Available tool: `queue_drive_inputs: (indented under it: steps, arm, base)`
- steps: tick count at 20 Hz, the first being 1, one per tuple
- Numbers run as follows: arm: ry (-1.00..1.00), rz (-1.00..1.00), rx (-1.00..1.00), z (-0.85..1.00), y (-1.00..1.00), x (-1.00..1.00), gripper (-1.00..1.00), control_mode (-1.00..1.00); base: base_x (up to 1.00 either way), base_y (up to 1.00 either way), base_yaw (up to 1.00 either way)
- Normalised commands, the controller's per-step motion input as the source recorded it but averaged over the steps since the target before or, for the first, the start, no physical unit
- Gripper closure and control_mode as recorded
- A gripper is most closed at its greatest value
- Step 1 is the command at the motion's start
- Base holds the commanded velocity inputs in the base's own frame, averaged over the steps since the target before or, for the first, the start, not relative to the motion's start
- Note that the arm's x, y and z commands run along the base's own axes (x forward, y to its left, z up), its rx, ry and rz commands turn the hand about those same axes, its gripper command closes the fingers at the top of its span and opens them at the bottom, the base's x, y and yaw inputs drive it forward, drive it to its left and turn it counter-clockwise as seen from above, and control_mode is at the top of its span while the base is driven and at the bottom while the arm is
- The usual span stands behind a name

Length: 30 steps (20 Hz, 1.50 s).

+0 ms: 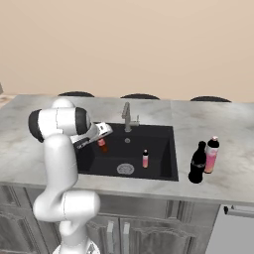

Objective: Place the large bottle from the dining counter next to the other large bottle outside the sink, and place the small bottle from the dining counter next to the other small bottle inside the sink.

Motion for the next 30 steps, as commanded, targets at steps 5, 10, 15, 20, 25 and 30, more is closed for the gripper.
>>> queue_drive_inputs:
  steps: [5,10,15,20,25,30]
  arm:
    - [0.0,0.03,0.0,-0.32,0.0,-0.11,1.0,-1.0]
    - [0.0,0.03,0.0,-0.27,0.0,-0.09,1.0,-1.0]
    - [0.0,0.01,0.0,-0.17,-0.11,-0.01,1.0,-1.0]
    - [-0.01,0.01,0.02,-0.15,-0.24,0.0,1.0,-1.0]
    - [0.0,0.03,0.03,-0.22,-0.28,0.0,1.0,-1.0]
    - [0.0,0.02,0.05,-0.31,-0.19,0.0,1.0,-1.0]
  base:
    - [0.0,0.0,0.0]
    - [0.0,0.0,0.0]
    - [0.0,0.0,0.0]
    - [0.0,0.0,0.0]
    - [0.0,0.0,0.0]
    - [0.0,0.0,0.0]
